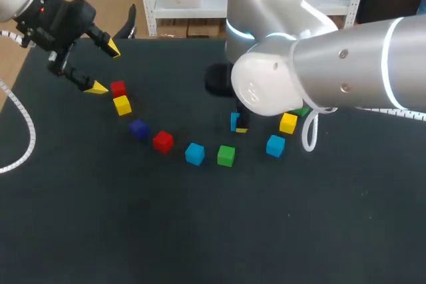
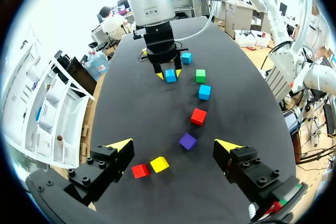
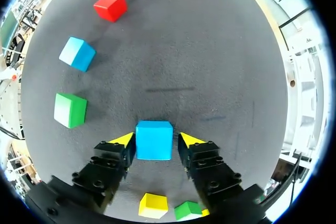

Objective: Place the blue cubes, place green cubes on the blue cubes, place the yellow cubes on the green cubes, then place the red cubes on the yellow cubes, and place purple cube on the red cubes.

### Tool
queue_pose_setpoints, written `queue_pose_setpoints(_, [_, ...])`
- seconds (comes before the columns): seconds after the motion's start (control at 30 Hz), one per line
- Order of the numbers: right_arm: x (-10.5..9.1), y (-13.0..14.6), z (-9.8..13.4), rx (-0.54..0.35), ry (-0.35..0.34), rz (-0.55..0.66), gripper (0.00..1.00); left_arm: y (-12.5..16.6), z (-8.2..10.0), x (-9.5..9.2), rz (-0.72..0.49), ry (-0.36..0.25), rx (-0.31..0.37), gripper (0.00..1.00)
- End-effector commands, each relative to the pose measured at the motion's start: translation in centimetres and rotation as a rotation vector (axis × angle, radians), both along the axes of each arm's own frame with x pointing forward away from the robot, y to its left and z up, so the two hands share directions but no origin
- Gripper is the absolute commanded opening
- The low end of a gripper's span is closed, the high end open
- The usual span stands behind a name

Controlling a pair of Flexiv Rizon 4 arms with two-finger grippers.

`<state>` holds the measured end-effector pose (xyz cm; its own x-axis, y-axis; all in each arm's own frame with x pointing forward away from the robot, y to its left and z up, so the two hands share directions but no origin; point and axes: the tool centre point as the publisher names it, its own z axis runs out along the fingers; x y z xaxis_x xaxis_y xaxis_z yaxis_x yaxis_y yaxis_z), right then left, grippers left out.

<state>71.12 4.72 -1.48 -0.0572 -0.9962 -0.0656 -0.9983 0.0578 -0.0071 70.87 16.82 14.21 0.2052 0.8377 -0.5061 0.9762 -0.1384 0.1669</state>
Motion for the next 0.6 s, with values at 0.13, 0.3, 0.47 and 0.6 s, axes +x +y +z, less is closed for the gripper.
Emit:
queue_pose_setpoints(0.13, [-0.1,-1.3,2.4,0.038,-0.013,-0.026,1.0,0.1,0.0,0.0,-0.002,-0.003,-0.002,1.0])
queue_pose_setpoints(0.3, [-1.0,-3.3,5.1,0.07,-0.018,-0.069,1.0,0.1,0.0,0.0,-0.002,-0.003,-0.002,1.0])
queue_pose_setpoints(0.47, [-2.6,-5.2,6.5,0.066,-0.018,-0.132,1.0,0.1,0.0,0.0,-0.002,-0.003,-0.002,1.0])
queue_pose_setpoints(0.6, [-4.0,-5.9,7.1,0.059,-0.017,-0.161,1.0,0.1,0.0,0.0,-0.002,-0.003,-0.002,1.0])
